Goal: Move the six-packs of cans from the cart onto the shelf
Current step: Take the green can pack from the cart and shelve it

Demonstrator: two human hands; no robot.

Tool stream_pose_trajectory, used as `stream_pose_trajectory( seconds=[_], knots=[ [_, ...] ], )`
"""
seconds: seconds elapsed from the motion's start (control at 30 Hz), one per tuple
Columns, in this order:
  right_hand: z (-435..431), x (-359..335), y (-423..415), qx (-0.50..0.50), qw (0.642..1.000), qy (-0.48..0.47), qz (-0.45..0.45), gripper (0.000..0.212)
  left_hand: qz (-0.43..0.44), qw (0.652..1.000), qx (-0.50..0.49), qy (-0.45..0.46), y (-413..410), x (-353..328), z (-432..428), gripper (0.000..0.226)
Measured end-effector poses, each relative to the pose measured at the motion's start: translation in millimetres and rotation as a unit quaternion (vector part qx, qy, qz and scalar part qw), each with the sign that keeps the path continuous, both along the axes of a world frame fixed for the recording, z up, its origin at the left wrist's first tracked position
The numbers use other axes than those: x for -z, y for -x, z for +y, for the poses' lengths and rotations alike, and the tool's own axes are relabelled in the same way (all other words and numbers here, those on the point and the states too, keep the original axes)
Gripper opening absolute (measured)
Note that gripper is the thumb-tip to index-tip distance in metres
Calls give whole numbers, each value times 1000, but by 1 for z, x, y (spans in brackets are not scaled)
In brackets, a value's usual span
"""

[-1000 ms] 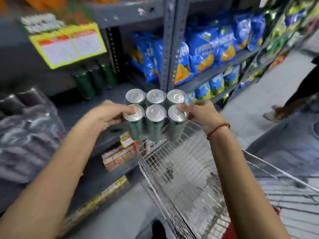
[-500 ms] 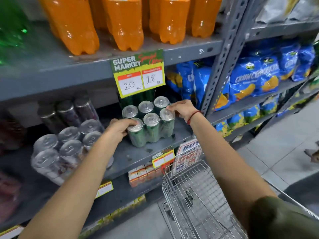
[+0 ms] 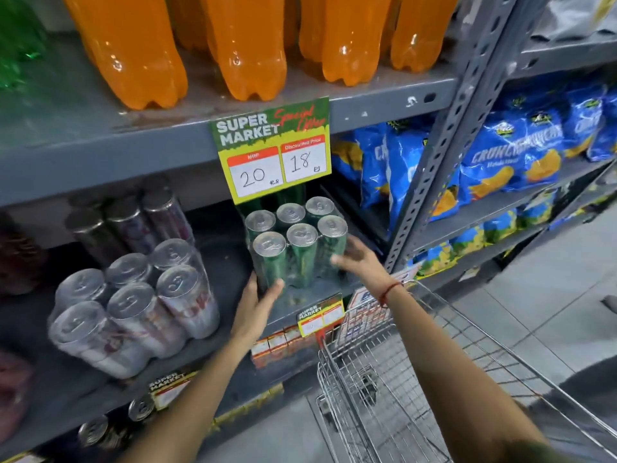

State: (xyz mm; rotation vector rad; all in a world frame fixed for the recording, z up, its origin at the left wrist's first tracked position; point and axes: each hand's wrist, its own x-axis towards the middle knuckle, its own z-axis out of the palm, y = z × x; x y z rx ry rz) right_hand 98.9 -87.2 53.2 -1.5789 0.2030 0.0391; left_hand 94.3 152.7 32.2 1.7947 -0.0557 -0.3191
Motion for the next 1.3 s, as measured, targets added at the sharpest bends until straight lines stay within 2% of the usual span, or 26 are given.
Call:
stream_pose_trajectory(
  seconds=[0.07, 0.13, 0.2, 0.3, 0.4, 0.67, 0.83, 1.17, 1.3],
  knots=[
    [1, 12, -1, -47, 997, 69, 0, 75, -44, 994, -9, -105, 5, 11, -5, 93],
    [1, 17, -6, -42, 990, 134, -2, 80, -81, 982, -26, -166, 6, 18, -7, 100],
    [-1, 17, -9, -19, 980, 198, -6, 83, -92, 976, -15, -199, 6, 21, -8, 100],
    [-10, 23, -7, 8, 973, 230, -10, 80, -114, 972, -9, -204, 13, 23, -15, 98],
    [-19, 27, 0, 28, 974, 226, -14, 77, -137, 970, -45, -197, 18, 23, -29, 90],
    [-21, 42, 16, 28, 973, 228, 3, 91, -151, 957, -125, -214, 14, 24, -40, 76],
    [-24, 41, 13, 36, 976, 215, -2, 79, -173, 955, -128, -206, 19, 34, -40, 77],
    [-22, 47, 12, 55, 970, 237, -23, 72, -175, 949, -116, -234, 18, 35, -37, 77],
    [-18, 44, 16, 62, 970, 235, -14, 69, -158, 957, -96, -224, 17, 32, -35, 77]
  ],
)
